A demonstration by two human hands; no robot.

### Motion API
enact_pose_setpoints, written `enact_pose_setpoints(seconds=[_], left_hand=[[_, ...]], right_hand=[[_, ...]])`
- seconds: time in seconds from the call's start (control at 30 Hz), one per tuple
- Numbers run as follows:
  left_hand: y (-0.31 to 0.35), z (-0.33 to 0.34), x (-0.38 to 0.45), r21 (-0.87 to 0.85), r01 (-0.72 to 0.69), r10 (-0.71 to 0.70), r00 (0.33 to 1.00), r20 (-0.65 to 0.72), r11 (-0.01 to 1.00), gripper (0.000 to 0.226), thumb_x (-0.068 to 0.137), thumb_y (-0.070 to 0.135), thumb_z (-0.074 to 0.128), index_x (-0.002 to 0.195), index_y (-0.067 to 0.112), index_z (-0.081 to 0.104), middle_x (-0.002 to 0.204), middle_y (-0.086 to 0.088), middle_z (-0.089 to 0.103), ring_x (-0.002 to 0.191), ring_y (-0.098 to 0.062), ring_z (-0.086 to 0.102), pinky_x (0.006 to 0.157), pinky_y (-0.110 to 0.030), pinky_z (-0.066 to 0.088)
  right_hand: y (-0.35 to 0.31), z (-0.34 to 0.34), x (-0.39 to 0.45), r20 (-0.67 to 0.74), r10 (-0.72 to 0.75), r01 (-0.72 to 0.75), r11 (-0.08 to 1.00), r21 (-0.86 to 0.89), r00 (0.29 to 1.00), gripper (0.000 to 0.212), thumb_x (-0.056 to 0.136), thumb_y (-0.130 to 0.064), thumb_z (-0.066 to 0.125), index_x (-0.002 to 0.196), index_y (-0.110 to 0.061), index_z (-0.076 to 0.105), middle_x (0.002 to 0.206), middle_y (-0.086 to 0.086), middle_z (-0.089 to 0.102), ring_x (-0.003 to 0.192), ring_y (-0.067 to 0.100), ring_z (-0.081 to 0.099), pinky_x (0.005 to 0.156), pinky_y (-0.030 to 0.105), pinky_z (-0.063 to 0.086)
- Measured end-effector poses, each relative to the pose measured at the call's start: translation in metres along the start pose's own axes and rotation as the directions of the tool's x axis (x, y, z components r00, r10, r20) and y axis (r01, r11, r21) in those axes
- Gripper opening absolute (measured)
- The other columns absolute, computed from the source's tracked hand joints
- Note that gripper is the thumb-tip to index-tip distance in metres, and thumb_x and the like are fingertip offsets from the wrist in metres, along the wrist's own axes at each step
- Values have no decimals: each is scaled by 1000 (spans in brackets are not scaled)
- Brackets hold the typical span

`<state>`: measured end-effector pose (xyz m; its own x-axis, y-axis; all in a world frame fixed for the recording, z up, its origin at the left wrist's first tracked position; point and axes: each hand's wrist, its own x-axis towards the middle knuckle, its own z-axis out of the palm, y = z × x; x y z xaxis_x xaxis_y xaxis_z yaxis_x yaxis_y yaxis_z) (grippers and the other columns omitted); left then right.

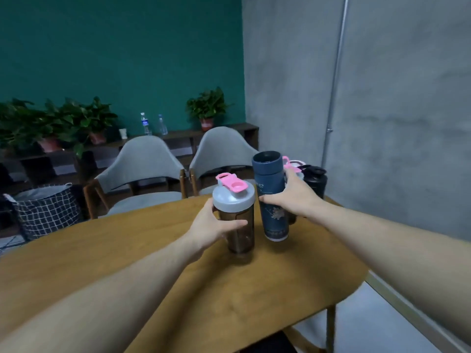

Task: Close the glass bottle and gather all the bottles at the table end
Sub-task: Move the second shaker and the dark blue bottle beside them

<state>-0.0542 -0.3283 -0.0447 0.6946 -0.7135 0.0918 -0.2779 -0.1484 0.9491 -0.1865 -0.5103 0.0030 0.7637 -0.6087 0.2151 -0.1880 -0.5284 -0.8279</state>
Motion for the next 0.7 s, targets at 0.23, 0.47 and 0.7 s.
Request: enact_pose_setpoints(seconds=[0.23, 0.47, 0.7], left_hand=[[14, 93, 29, 5, -26, 25, 994, 104, 1000, 105, 57, 40, 95, 145, 32, 38, 140, 8, 53, 124, -20, 55, 103, -48, 51], [21, 157, 61, -29, -29, 32, 991, 131, 999, 86, 66, 20, 94, 137, 27, 46, 112, 23, 56, 114, -15, 59, 101, -44, 52], [11, 183, 84, -1, 4, -4, 989, 146, 1000, 83, 66, 22, 94, 133, 33, 46, 116, 26, 55, 119, -17, 59, 102, -47, 52]], right_hand=[[64, -83, -9, -143, 78, -84, 996, -34, 987, 73, 71, -27, 88, 132, -25, 46, 122, -2, 64, 110, 23, 64, 91, 41, 56], [116, -123, 4, -193, 114, -122, 992, -30, 975, 75, 73, -26, 89, 136, -24, 46, 117, -6, 57, 105, 17, 59, 84, 31, 49], [149, -126, 31, -195, 142, -144, 990, 7, 970, 78, 73, -28, 89, 137, -23, 45, 129, -1, 61, 112, 19, 59, 93, 37, 54]])
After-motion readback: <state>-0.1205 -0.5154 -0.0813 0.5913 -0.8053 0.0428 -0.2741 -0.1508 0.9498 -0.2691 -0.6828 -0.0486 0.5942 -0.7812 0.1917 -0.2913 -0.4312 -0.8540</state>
